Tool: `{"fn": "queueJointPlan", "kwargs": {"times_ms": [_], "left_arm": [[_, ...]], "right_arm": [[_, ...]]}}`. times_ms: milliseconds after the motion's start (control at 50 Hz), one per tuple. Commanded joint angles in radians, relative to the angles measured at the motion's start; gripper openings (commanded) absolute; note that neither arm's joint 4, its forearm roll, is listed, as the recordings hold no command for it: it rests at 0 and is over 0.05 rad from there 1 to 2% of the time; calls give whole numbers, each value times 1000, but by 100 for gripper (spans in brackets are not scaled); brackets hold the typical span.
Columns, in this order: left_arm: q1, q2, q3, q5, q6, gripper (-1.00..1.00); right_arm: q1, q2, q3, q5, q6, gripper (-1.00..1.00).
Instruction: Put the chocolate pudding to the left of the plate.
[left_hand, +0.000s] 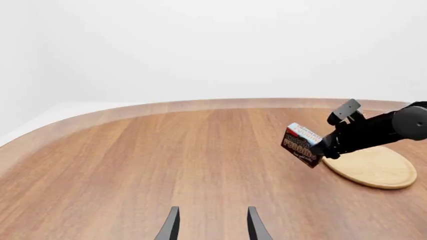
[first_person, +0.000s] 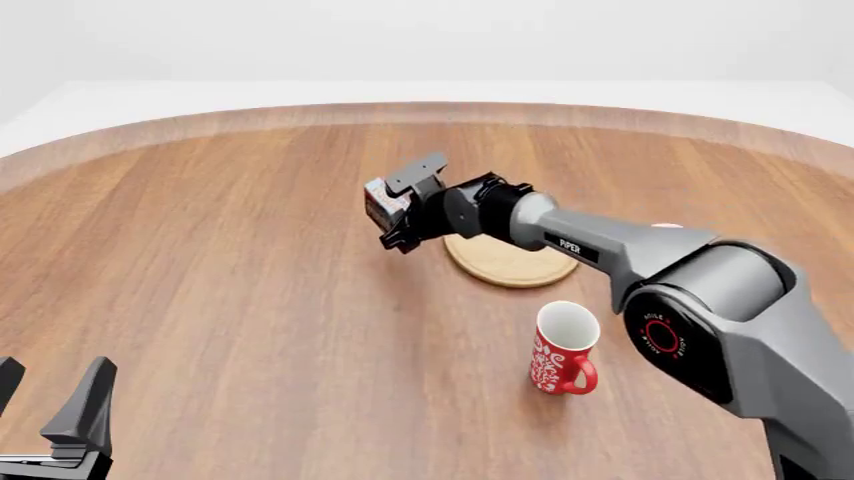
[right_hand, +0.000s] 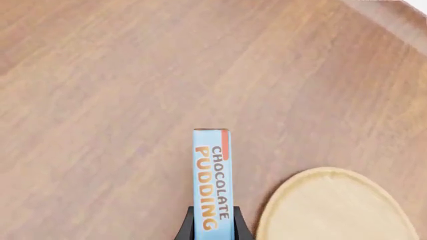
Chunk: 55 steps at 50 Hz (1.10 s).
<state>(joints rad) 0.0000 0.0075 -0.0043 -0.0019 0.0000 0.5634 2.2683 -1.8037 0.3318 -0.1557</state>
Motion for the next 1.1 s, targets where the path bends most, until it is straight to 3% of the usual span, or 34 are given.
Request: {"fn": "queueJointPlan", "kwargs": {"times_ms": [20,600,620,840,1100], "left_arm": [[0,0,0,0,0,100],[0,0,0,0,0,100],[0,0,0,0,0,100],[0,0,0,0,0,100],[0,0,0,0,0,100]], "right_arm": [[6,24,14,-17,33,-100],[35,46,87,-68,67,-100],[44,35,107,-80,68,100],[35,-22,143,-80,49,100],[18,-282,375,-123,36,100]]}}
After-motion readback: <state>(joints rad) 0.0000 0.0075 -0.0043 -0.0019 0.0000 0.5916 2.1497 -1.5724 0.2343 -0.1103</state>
